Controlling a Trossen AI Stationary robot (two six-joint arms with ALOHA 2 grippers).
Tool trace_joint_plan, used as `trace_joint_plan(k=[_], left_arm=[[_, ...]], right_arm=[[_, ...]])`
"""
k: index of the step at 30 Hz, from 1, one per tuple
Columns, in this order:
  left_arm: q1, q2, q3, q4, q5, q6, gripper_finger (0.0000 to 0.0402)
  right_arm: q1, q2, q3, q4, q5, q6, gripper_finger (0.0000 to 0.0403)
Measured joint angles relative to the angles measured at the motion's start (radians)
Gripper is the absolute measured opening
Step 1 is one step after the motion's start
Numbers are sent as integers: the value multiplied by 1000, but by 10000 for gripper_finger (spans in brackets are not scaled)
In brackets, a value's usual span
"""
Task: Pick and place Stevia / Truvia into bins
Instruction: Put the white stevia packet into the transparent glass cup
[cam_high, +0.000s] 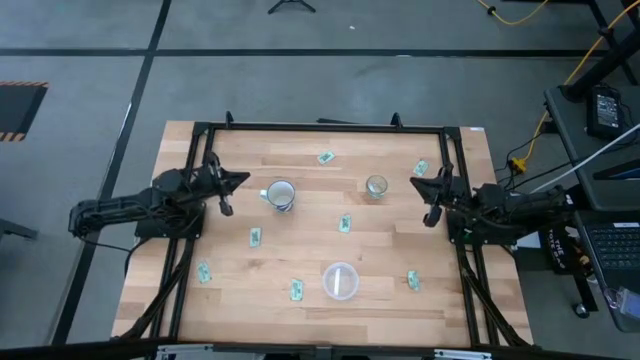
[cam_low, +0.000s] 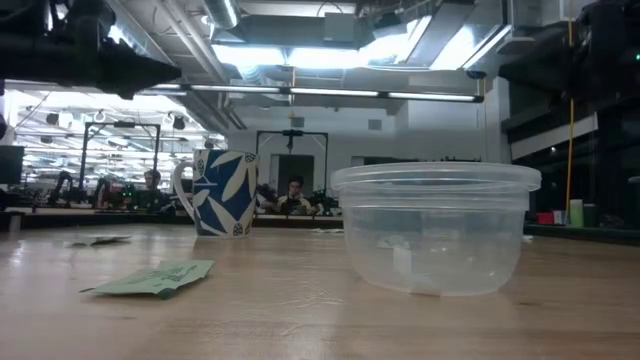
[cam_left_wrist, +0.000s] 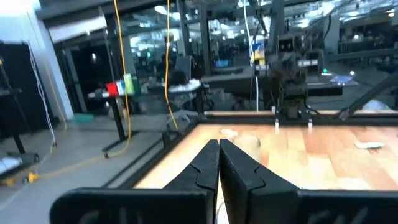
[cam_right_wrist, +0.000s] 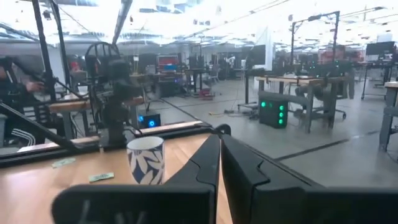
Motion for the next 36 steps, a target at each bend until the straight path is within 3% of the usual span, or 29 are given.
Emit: trace_joint_plan(k=[7, 13, 19, 28, 36], left_arm=[[0, 170, 0, 78, -45, -96, 6], [0, 341, 1, 189, -56, -101, 6], [40, 459, 80, 125, -68, -133, 7], [146, 557, 179, 112, -68, -5, 7], [274, 619, 198, 112, -12, -6, 6]], right_arm=[[-30, 95, 33, -25, 89, 40, 21], [-95, 166, 81, -24, 91, 20, 21], [-166, 233, 114, -28, 91, 44, 21], [-261, 318, 115, -30, 103, 100, 21], [-301, 415, 115, -24, 103, 119, 21]])
